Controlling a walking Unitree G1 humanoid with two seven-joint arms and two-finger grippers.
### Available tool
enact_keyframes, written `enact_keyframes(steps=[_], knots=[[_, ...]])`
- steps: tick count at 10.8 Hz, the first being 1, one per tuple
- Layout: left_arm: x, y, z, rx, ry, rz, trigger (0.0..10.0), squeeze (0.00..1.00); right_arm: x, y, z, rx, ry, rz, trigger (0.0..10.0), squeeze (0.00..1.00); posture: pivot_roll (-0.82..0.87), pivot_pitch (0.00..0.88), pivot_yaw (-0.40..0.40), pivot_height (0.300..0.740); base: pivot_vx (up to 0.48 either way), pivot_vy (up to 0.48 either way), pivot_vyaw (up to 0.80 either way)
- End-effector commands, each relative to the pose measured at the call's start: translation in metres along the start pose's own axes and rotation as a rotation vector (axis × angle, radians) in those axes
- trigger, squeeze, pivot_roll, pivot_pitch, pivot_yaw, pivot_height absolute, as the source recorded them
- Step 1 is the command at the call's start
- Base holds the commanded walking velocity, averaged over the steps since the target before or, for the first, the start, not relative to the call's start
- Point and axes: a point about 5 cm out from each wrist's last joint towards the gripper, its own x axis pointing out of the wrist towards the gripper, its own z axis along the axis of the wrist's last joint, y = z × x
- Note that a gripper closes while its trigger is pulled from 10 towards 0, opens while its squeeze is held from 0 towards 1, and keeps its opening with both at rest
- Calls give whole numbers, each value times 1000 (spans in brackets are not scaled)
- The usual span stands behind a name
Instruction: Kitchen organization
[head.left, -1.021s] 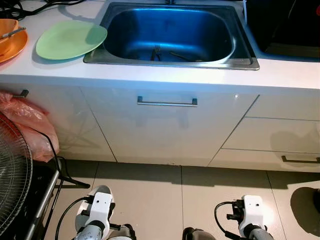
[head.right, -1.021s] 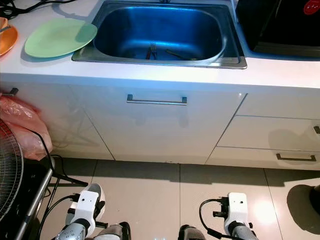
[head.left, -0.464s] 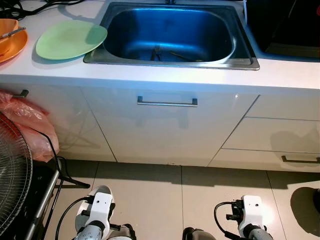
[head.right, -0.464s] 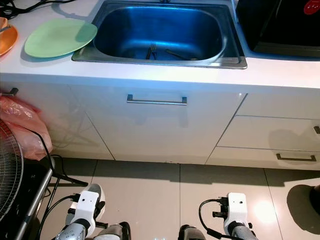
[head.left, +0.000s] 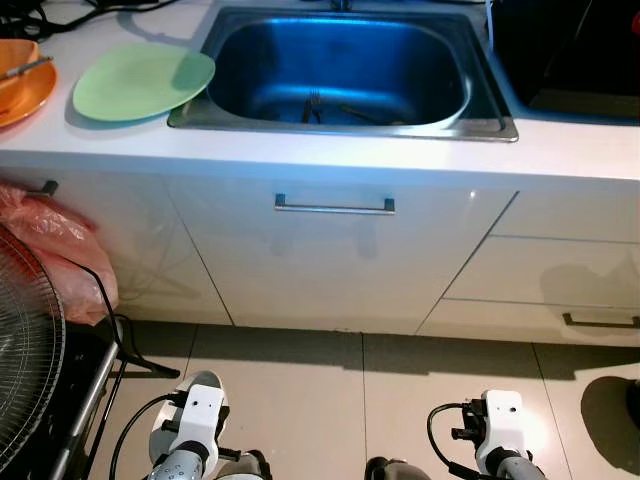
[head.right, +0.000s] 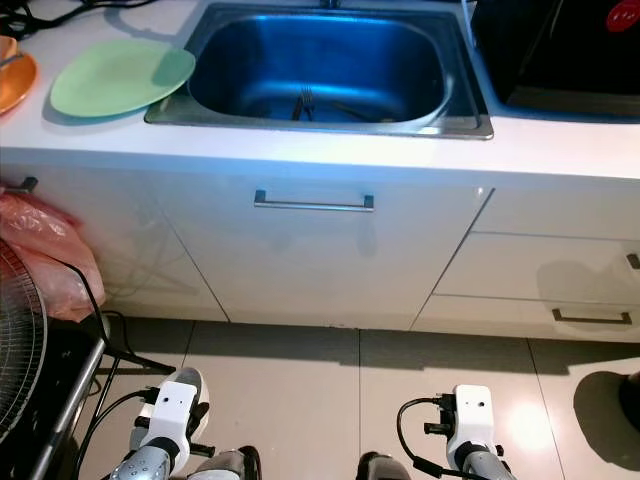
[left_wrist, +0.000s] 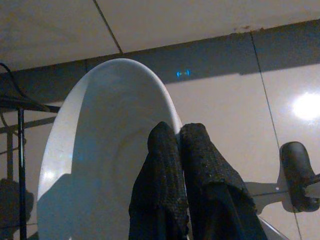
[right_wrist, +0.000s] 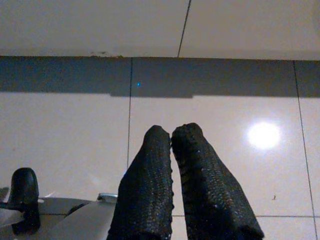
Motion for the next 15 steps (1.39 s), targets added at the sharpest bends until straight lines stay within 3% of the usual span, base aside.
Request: enact_keyframes(steps=[1, 15], knots=[[-2, 4, -6, -4, 31, 19, 10000, 0, -2, 1, -7, -2, 36, 4, 10000, 0, 40, 144, 12, 740, 0, 0, 0], [-1, 4, -3, -21, 21, 37, 10000, 0, 0, 8, -7, 2, 47, 20, 10000, 0, 49, 180, -2, 740, 0, 0, 0]])
